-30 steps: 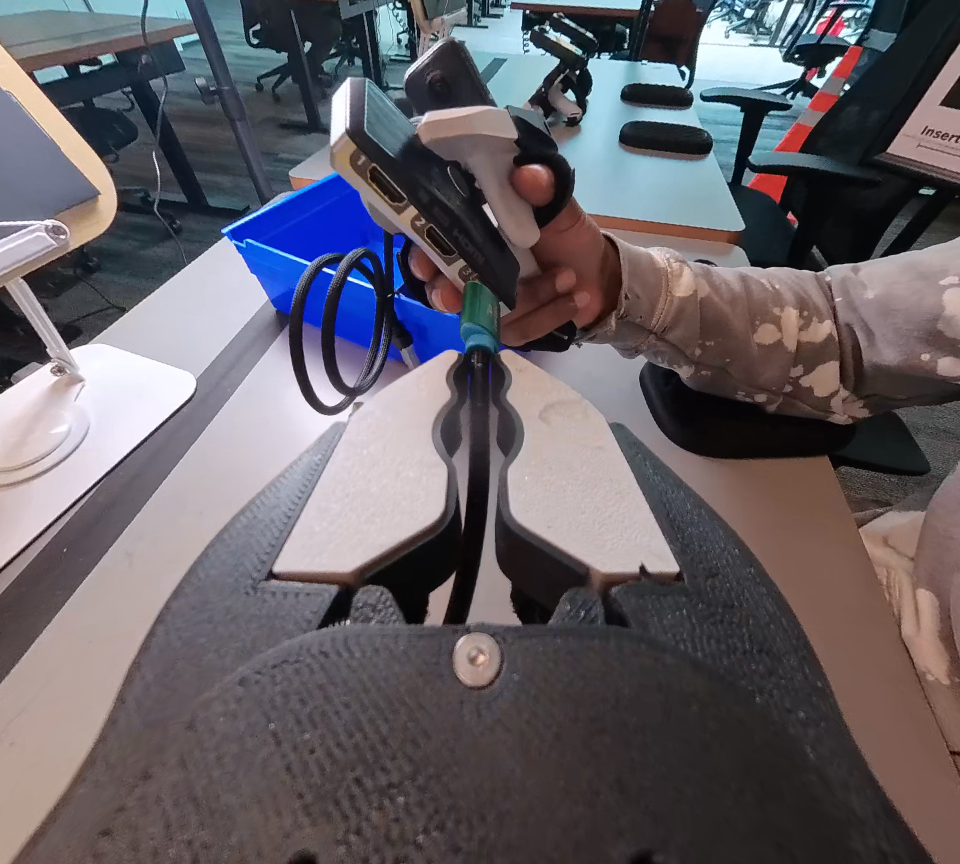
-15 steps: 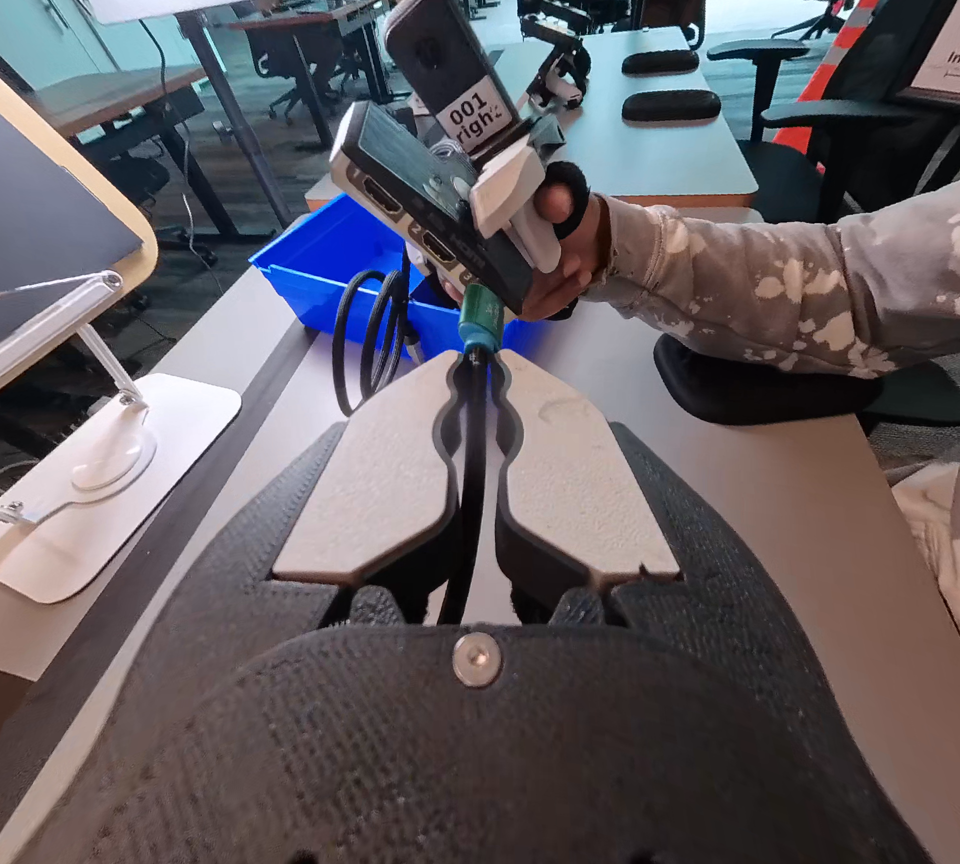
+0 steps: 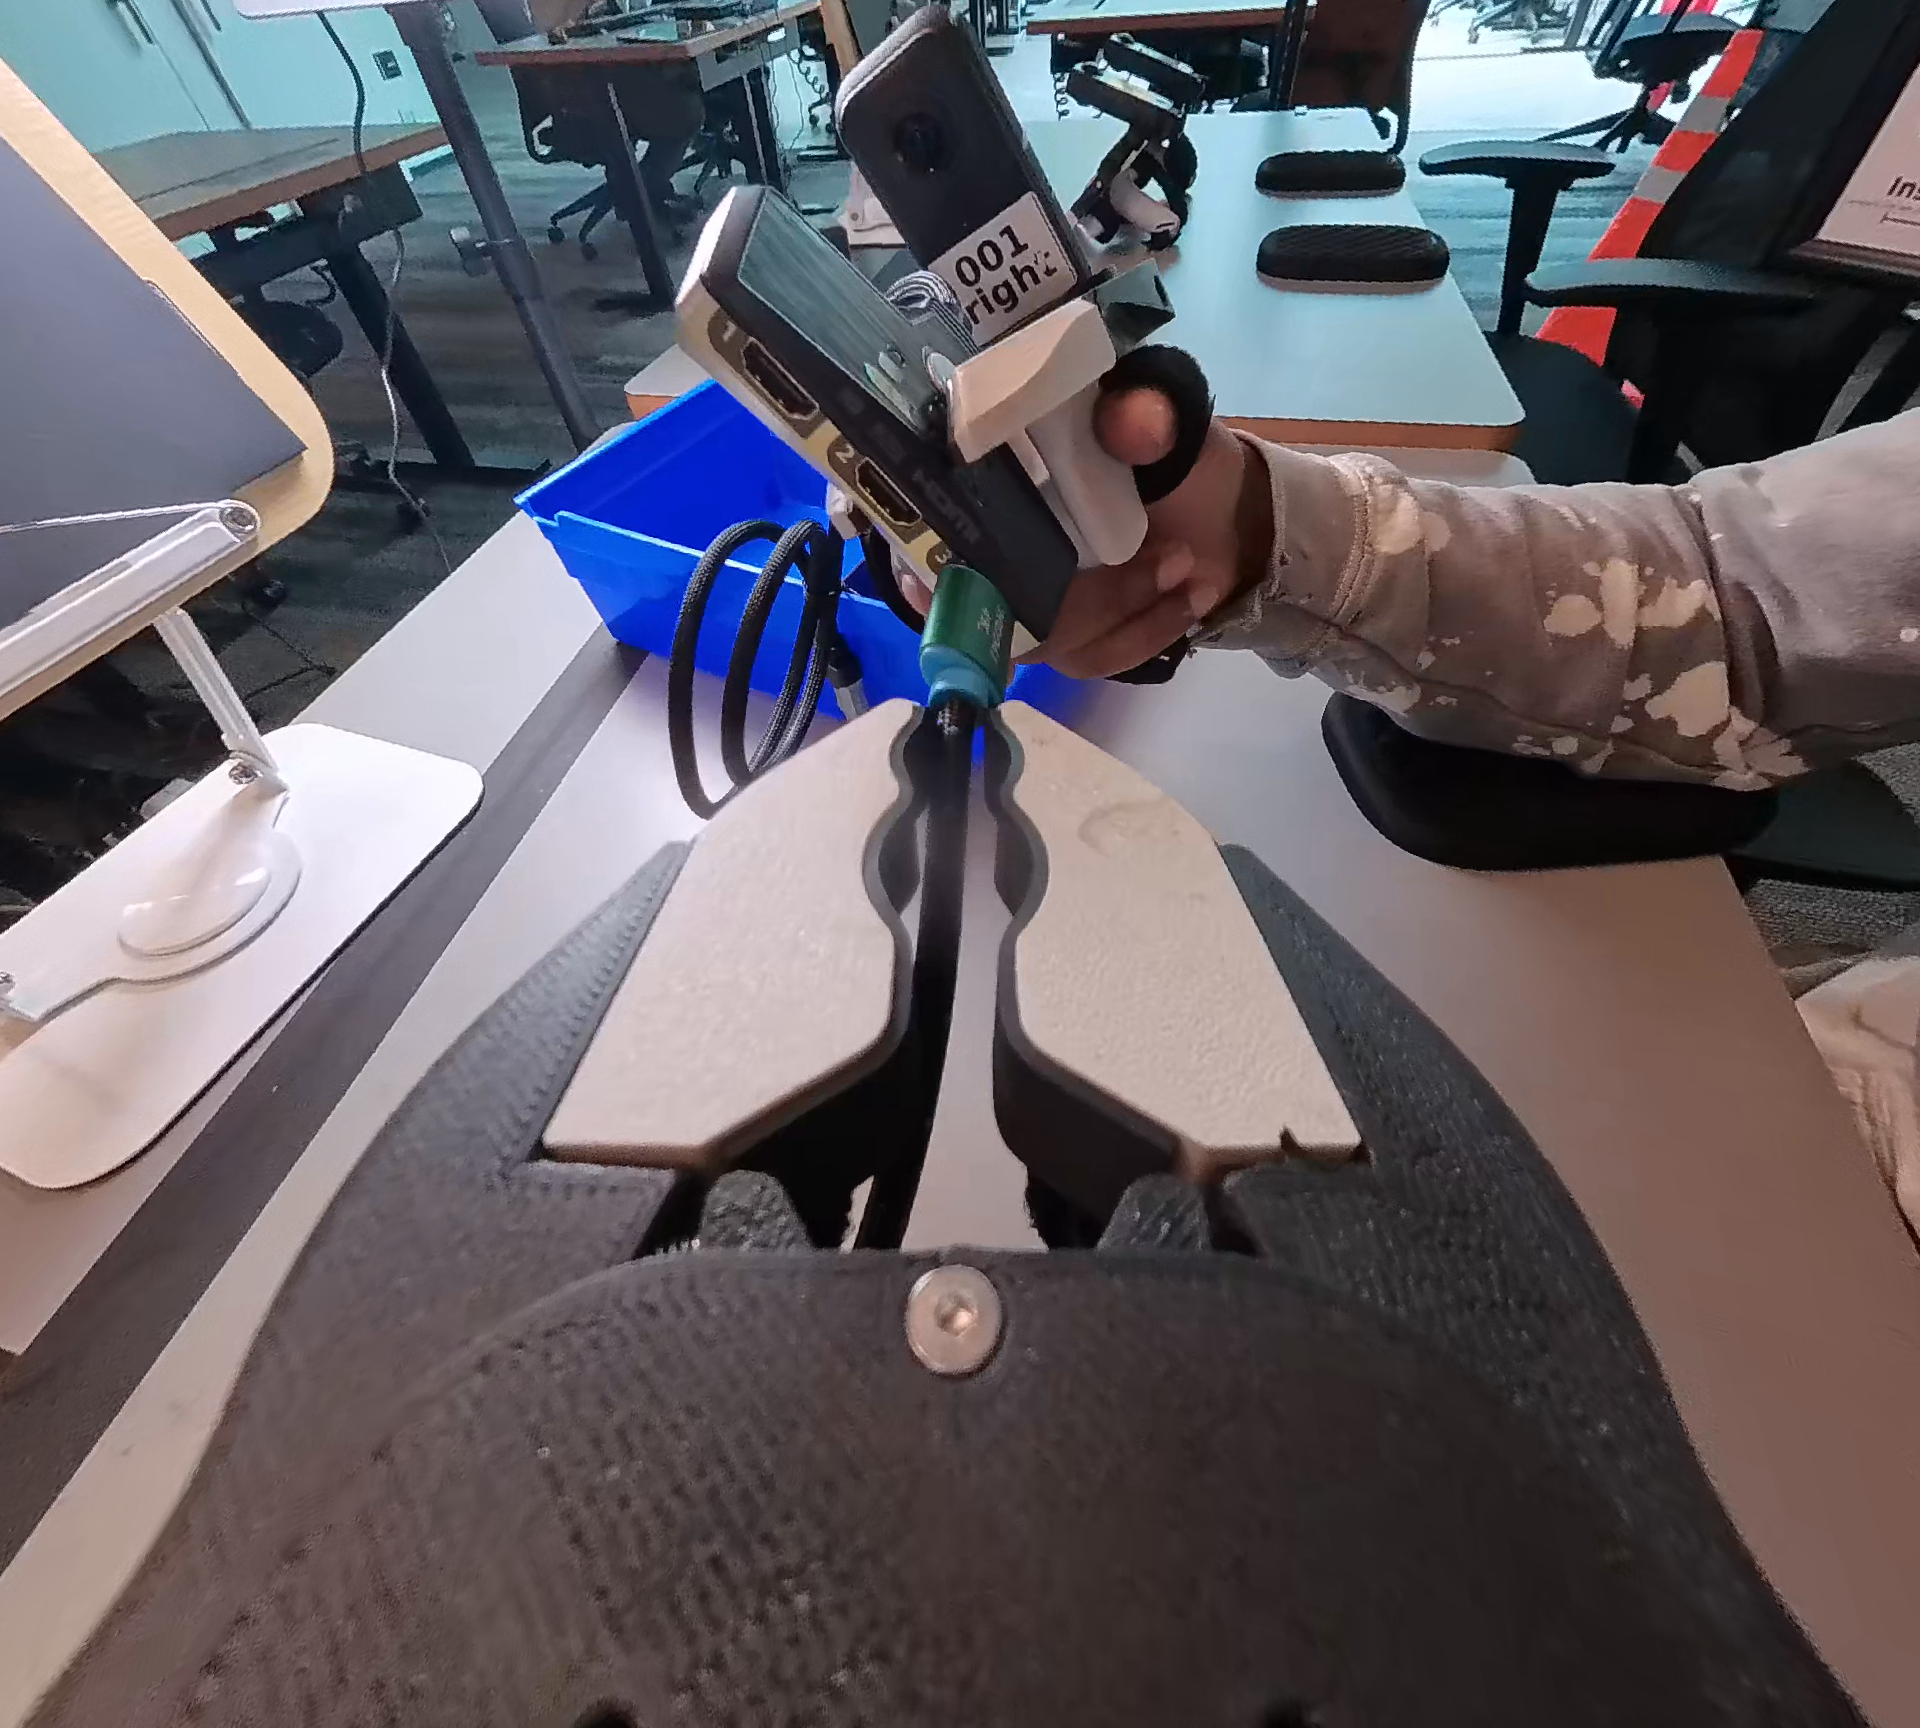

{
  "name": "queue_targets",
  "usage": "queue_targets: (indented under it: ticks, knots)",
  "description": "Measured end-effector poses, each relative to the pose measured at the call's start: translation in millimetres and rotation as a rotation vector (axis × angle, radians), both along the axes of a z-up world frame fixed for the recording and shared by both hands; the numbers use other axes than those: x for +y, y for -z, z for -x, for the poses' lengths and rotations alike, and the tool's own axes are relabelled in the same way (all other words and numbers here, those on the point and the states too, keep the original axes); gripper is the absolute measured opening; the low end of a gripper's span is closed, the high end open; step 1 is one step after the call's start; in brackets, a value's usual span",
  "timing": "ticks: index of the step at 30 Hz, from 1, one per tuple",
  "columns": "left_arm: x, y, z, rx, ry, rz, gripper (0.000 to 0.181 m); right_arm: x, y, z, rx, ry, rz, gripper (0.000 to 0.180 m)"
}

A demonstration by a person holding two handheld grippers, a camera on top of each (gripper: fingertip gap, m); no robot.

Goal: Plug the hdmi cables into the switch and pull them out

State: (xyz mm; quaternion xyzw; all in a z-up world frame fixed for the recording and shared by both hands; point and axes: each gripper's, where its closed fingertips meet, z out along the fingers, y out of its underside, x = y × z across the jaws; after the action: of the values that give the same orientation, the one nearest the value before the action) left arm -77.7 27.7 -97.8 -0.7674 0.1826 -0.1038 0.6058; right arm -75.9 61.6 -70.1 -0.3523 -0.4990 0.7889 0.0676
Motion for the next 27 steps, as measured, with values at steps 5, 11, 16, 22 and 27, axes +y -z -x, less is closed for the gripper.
queue_targets:
  ticks: [5,11,16,22,27]
  knots:
    - [1,2,5,-0.038,0.003,-0.005,0.011,1,2,3,-0.011,0.042,-0.037,0.024]
    - [9,1,15,-0.045,-0.049,0.018,0.015,11,3,9,0.001,0.102,-0.042,0.025]
    - [9,-7,24,-0.064,-0.089,0.005,0.023,22,3,5,0.008,0.11,-0.064,0.025]
    - [-30,-14,80,-0.125,-0.243,0.04,0.024,18,15,-13,0.051,0.032,-0.28,0.026]
    - [-85,56,154,-0.083,-0.476,0.404,0.024,22,13,-16,0.075,0.034,-0.276,0.026]
